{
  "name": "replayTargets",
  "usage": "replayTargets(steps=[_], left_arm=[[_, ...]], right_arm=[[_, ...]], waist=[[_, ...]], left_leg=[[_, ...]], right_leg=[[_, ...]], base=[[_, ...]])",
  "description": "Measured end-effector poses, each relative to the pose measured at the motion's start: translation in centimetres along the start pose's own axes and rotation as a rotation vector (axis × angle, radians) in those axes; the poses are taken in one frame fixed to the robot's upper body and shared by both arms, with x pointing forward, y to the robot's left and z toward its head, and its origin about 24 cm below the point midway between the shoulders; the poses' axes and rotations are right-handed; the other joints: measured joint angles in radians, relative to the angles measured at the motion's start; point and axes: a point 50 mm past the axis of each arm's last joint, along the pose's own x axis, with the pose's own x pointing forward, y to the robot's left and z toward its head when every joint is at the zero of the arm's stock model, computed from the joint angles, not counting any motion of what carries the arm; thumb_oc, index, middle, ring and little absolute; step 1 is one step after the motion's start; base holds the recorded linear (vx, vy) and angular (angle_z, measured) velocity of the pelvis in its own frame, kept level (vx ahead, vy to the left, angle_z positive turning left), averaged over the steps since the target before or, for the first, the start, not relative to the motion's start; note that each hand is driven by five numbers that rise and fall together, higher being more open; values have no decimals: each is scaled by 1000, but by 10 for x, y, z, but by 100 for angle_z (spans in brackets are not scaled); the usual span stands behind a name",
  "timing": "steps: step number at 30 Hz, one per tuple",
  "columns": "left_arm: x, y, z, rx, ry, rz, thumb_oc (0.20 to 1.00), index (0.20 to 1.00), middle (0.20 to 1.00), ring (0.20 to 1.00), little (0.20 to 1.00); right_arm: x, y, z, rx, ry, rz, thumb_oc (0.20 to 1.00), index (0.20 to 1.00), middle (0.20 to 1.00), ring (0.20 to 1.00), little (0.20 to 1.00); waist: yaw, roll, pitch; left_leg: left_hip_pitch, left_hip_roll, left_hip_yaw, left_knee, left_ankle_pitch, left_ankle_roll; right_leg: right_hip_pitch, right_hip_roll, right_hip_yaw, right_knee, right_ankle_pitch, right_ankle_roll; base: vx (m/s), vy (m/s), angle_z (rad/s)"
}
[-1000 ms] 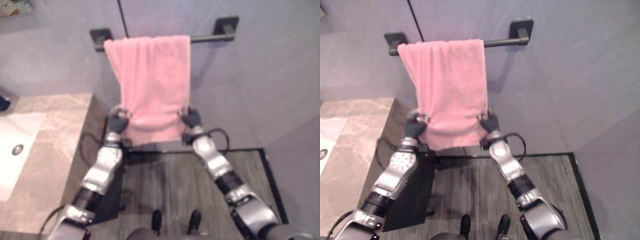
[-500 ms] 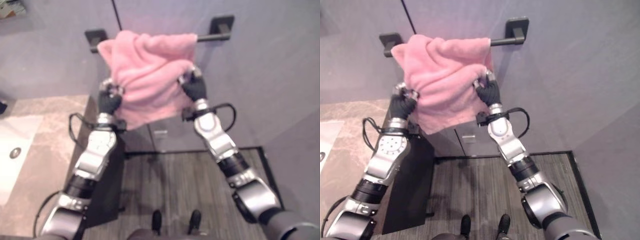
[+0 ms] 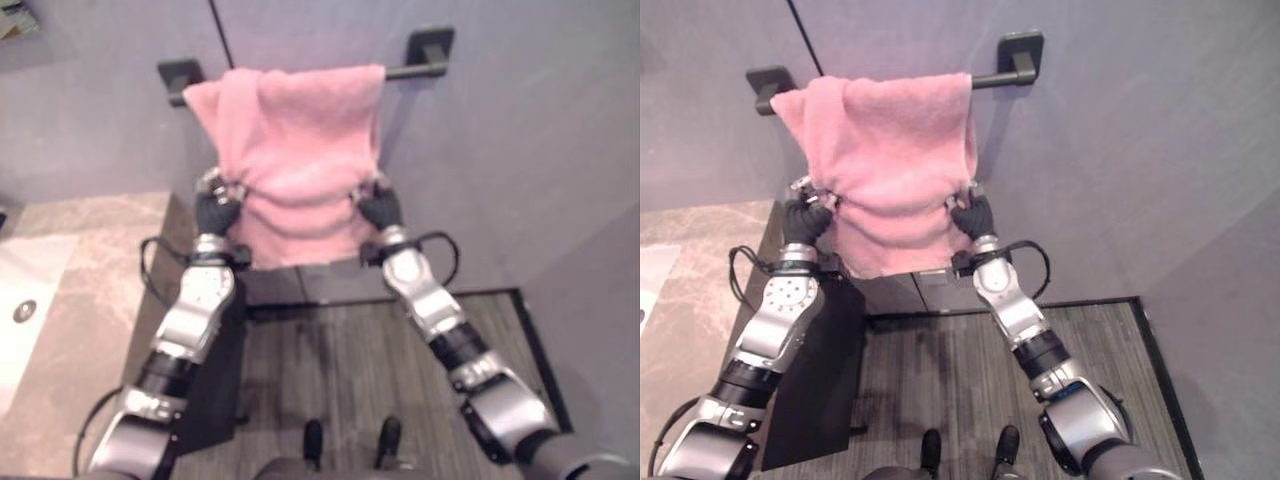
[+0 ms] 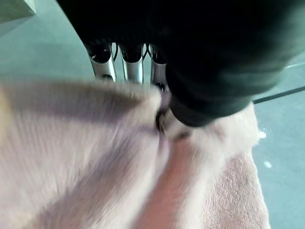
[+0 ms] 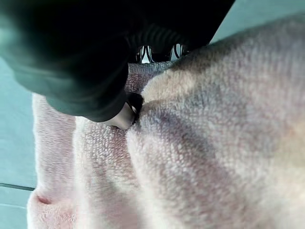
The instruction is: Put brush and paste in cup on sink, flatten towel.
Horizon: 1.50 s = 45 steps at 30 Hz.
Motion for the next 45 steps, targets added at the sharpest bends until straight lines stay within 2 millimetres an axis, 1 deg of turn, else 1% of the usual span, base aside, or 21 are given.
replayTargets(steps=[2,7,8,9,12,17,25,27,29,30,32,33,35,36,37,38,40,41,43,45], left_arm=[[0,0,0,-36,12,3,1000,1000,1000,1000,1000],[-1,0,-3,-275,80,-6,1000,1000,1000,1000,1000],[-1,0,-3,-297,88,-6,1000,1000,1000,1000,1000],[-1,6,-5,-317,99,-9,1000,1000,1000,1000,1000],[-4,22,-11,-300,117,28,1000,1000,1000,1000,1000],[-1,33,-14,-298,135,56,1000,1000,1000,1000,1000],[3,36,-14,-311,141,70,1000,1000,1000,1000,1000],[7,37,-16,-301,147,76,1000,1000,1000,1000,1000],[11,39,-13,-291,137,78,1000,1000,1000,1000,1000],[13,41,-11,-283,129,79,953,953,953,953,953],[15,44,-11,-269,128,86,793,793,793,793,793],[16,45,-10,-267,125,88,570,570,570,570,570],[23,48,-4,-256,108,91,517,517,517,517,517],[27,51,0,-248,95,94,423,423,423,423,423],[28,52,0,-250,97,97,338,338,338,338,338],[29,52,1,-247,94,97,269,269,269,269,269],[34,55,7,-239,77,95,235,235,235,235,235],[37,54,9,-247,72,98,200,200,200,200,200],[41,54,11,-242,71,95,200,200,200,200,200],[46,52,18,-244,46,87,200,200,200,200,200]], right_arm=[[2,0,3,2,-8,-2,200,200,200,200,200],[2,1,3,7,-9,0,200,200,200,200,200],[2,1,3,5,-8,0,200,200,200,200,200],[2,-1,3,3,-7,-3,200,200,200,200,200],[3,-5,2,-9,-3,-11,200,200,200,200,200],[3,-7,1,-23,3,-4,200,200,200,200,200],[3,-8,0,-27,7,0,200,200,200,200,200],[2,-8,0,-28,8,5,200,200,200,200,200],[2,-8,0,-26,8,7,200,200,200,200,200],[2,-7,0,-20,10,10,200,200,200,200,200],[2,-7,-1,-1,18,14,200,200,200,200,200],[2,-7,-1,-1,18,14,200,200,200,200,200],[2,-7,0,1,15,18,200,200,200,200,200],[2,-5,0,0,17,27,200,200,200,200,200],[2,-5,-1,-1,22,31,200,200,200,200,200],[2,-4,-1,1,22,33,200,200,200,200,200],[2,-4,-1,3,21,33,200,200,200,200,200],[2,-4,-1,3,24,33,200,200,200,200,200],[1,-3,-1,3,24,37,200,200,200,200,200],[1,-2,-1,2,24,45,200,200,200,200,200]], waist=[[0,0,0],[0,0,0],[0,0,0],[2,0,0],[3,0,0],[6,0,0],[3,0,0],[-1,-1,1],[-2,-5,2],[1,-10,1],[-6,-18,2],[-7,-22,0],[-8,-33,-1],[-9,-42,0],[-12,-44,1],[-17,-46,1],[-23,-54,1],[-26,-58,1],[-29,-61,1],[-39,-65,2]], left_leg=[[0,0,0,0,0,0],[0,0,0,-1,0,0],[-1,0,-1,-1,0,0],[-1,0,-2,-1,0,0],[-5,0,-9,-1,0,0],[-11,-1,-10,-1,0,0],[-24,-1,-10,-1,0,0],[-25,-1,-9,-1,0,0],[-29,-2,-7,-1,0,0],[-35,-2,-4,-1,0,0],[-36,-2,2,-1,0,0],[-39,-1,4,-1,0,0],[-53,0,9,-1,0,0],[-64,2,18,-1,0,0],[-65,2,20,-1,0,0],[-66,1,22,-1,0,0],[-77,3,22,-1,0,0],[-82,4,22,-1,0,0],[-85,4,24,-1,0,0],[-96,4,24,-1,0,0]], right_leg=[[0,0,0,0,0,0],[0,0,0,2,0,0],[0,0,-1,1,0,0],[0,0,-5,3,0,0],[0,-1,-14,1,0,0],[-2,-2,-21,2,0,0],[-15,-1,-22,5,0,0],[-18,0,-19,6,0,0],[-24,0,-15,6,0,1],[-33,0,-5,6,1,1],[-38,1,4,6,1,1],[-42,4,6,6,1,1],[-59,6,12,6,5,0],[-73,6,16,6,9,0],[-75,6,19,6,9,0],[-77,8,22,6,9,0],[-88,9,23,6,10,-1],[-94,10,25,6,11,-1],[-97,11,26,6,12,-1],[-107,11,27,6,12,-1]], base=[[0,0,0],[0,0,0],[0,0,0],[14,40,3],[12,39,6],[8,20,4],[38,27,0],[44,42,-2],[11,9,-5],[21,17,-10],[43,42,-11],[30,33,-10],[28,24,-11],[50,35,-13],[35,23,-13],[30,14,-4],[28,15,0],[39,22,-2],[46,27,-3],[23,13,0]])
